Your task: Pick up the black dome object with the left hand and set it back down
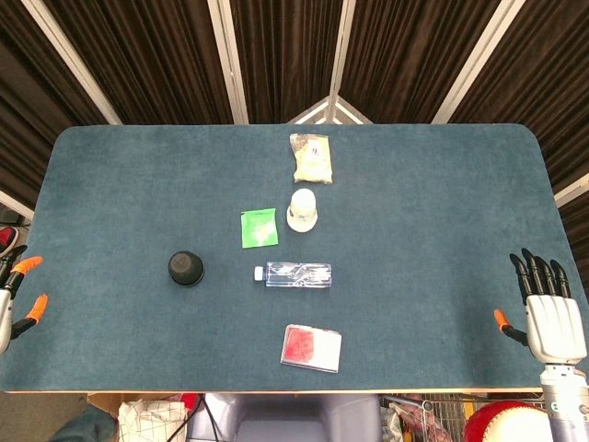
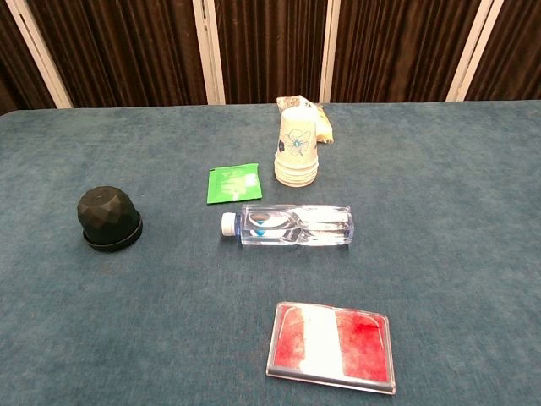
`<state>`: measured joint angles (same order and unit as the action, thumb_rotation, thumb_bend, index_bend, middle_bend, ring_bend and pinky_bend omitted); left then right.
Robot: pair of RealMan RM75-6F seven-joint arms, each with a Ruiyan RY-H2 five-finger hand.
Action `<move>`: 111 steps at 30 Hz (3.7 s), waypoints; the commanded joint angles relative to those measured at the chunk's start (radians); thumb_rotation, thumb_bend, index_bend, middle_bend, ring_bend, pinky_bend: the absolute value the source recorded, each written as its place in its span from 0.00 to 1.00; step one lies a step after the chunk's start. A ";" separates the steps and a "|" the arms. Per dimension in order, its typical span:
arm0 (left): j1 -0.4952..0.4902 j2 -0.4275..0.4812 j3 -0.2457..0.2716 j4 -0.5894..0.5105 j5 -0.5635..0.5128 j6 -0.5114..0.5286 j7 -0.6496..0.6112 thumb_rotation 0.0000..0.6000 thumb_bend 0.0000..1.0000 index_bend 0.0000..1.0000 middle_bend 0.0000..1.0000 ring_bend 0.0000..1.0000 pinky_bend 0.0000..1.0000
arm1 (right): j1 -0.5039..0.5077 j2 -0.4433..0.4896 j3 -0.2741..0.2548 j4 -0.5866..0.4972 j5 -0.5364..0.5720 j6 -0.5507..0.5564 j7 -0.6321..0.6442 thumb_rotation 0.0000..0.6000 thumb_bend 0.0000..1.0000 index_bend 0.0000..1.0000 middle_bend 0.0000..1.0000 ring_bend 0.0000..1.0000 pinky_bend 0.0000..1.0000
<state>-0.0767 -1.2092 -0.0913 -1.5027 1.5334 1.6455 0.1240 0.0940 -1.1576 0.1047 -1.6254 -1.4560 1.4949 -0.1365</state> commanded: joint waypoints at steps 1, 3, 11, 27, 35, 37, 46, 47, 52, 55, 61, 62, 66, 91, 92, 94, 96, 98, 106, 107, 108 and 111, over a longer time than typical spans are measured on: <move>0.000 0.000 0.000 -0.001 -0.002 -0.002 -0.001 1.00 0.42 0.30 0.16 0.00 0.00 | 0.000 0.000 -0.002 0.000 -0.001 -0.001 0.000 1.00 0.28 0.05 0.02 0.06 0.01; 0.000 0.000 0.003 -0.003 -0.001 -0.006 0.001 1.00 0.42 0.30 0.16 0.00 0.00 | -0.001 0.001 -0.005 0.002 -0.003 -0.004 -0.001 1.00 0.28 0.05 0.02 0.06 0.01; -0.002 -0.010 0.027 -0.001 0.033 -0.016 -0.001 1.00 0.42 0.30 0.15 0.00 0.00 | -0.004 0.002 -0.006 -0.007 -0.011 0.006 0.003 1.00 0.29 0.05 0.02 0.06 0.01; -0.141 0.077 0.060 -0.130 -0.067 -0.403 -0.290 1.00 0.20 0.17 0.05 0.00 0.00 | -0.009 0.015 -0.020 -0.015 -0.025 0.000 0.046 1.00 0.28 0.05 0.02 0.06 0.01; -0.207 -0.012 0.011 -0.097 -0.150 -0.491 -0.290 1.00 0.18 0.14 0.04 0.00 0.00 | -0.007 0.011 -0.020 -0.010 -0.021 -0.009 0.050 1.00 0.28 0.05 0.02 0.06 0.01; -0.227 -0.053 -0.001 -0.069 -0.175 -0.523 -0.320 1.00 0.18 0.14 0.04 0.00 0.00 | -0.003 0.009 -0.018 -0.007 -0.018 -0.014 0.049 1.00 0.28 0.05 0.02 0.06 0.01; -0.276 -0.212 -0.035 0.071 -0.234 -0.562 -0.318 1.00 0.18 0.14 0.05 0.00 0.00 | 0.006 0.007 -0.011 0.016 0.003 -0.039 0.068 1.00 0.28 0.05 0.02 0.06 0.01; -0.281 -0.229 -0.038 0.082 -0.242 -0.568 -0.318 1.00 0.18 0.14 0.05 0.00 0.00 | 0.007 0.007 -0.011 0.017 0.004 -0.040 0.071 1.00 0.28 0.05 0.02 0.06 0.01; -0.298 -0.298 -0.056 0.133 -0.259 -0.567 -0.327 1.00 0.17 0.13 0.05 0.00 0.00 | -0.005 0.011 -0.017 0.006 -0.007 -0.020 0.071 1.00 0.29 0.05 0.02 0.06 0.01; -0.306 -0.331 -0.065 0.165 -0.265 -0.561 -0.320 1.00 0.17 0.13 0.05 0.00 0.00 | -0.007 0.013 -0.018 0.005 -0.007 -0.019 0.075 1.00 0.28 0.05 0.02 0.06 0.01; -0.329 -0.390 -0.078 0.220 -0.293 -0.577 -0.285 1.00 0.17 0.13 0.06 0.00 0.00 | 0.001 0.013 -0.015 0.006 -0.004 -0.031 0.077 1.00 0.28 0.05 0.02 0.06 0.01; -0.334 -0.397 -0.077 0.226 -0.298 -0.586 -0.278 1.00 0.17 0.13 0.06 0.00 0.00 | 0.001 0.014 -0.015 0.005 -0.004 -0.031 0.078 1.00 0.28 0.05 0.02 0.06 0.01; -0.345 -0.421 -0.073 0.238 -0.306 -0.602 -0.259 1.00 0.17 0.13 0.06 0.00 0.00 | -0.004 0.010 -0.019 0.006 -0.007 -0.023 0.074 1.00 0.28 0.05 0.02 0.06 0.01; -0.378 -0.549 -0.081 0.342 -0.312 -0.589 -0.201 1.00 0.26 0.13 0.19 0.00 0.00 | -0.010 0.011 -0.023 0.014 -0.006 -0.022 0.084 1.00 0.28 0.05 0.02 0.06 0.01; -0.379 -0.552 -0.081 0.340 -0.307 -0.583 -0.204 1.00 0.28 0.14 0.21 0.00 0.00 | -0.010 0.010 -0.023 0.014 -0.007 -0.021 0.084 1.00 0.29 0.05 0.02 0.06 0.01; -0.378 -0.555 -0.081 0.340 -0.299 -0.573 -0.208 1.00 0.33 0.15 0.23 0.00 0.00 | -0.011 0.010 -0.024 0.015 -0.008 -0.021 0.084 1.00 0.29 0.05 0.02 0.06 0.01; -0.378 -0.558 -0.083 0.340 -0.296 -0.566 -0.210 1.00 0.37 0.15 0.25 0.00 0.00 | -0.011 0.010 -0.025 0.014 -0.010 -0.020 0.084 1.00 0.28 0.05 0.02 0.06 0.01; -0.378 -0.560 -0.085 0.342 -0.296 -0.563 -0.211 1.00 0.40 0.16 0.27 0.00 0.00 | -0.007 0.009 -0.020 0.017 -0.007 -0.024 0.085 1.00 0.28 0.05 0.02 0.06 0.01; -0.377 -0.565 -0.087 0.365 -0.313 -0.577 -0.205 1.00 0.42 0.18 0.31 0.00 0.00 | 0.003 0.015 -0.014 0.015 0.005 -0.042 0.090 1.00 0.28 0.05 0.02 0.06 0.01; -0.377 -0.565 -0.087 0.367 -0.313 -0.578 -0.204 1.00 0.43 0.19 0.32 0.00 0.00 | 0.002 0.015 -0.015 0.014 0.004 -0.042 0.089 1.00 0.28 0.05 0.02 0.06 0.01; -0.377 -0.566 -0.086 0.367 -0.313 -0.579 -0.206 1.00 0.44 0.20 0.33 0.00 0.00 | 0.002 0.014 -0.015 0.013 0.003 -0.041 0.087 1.00 0.28 0.05 0.02 0.06 0.01; -0.375 -0.564 -0.088 0.353 -0.299 -0.567 -0.229 1.00 0.47 0.25 0.37 0.00 0.00 | 0.001 0.015 -0.016 0.010 0.002 -0.038 0.084 1.00 0.28 0.05 0.02 0.06 0.01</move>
<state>-0.4527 -1.7745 -0.1786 -1.1416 1.2262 1.0719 -0.0948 0.0950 -1.1428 0.0891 -1.6146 -1.4541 1.4566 -0.0522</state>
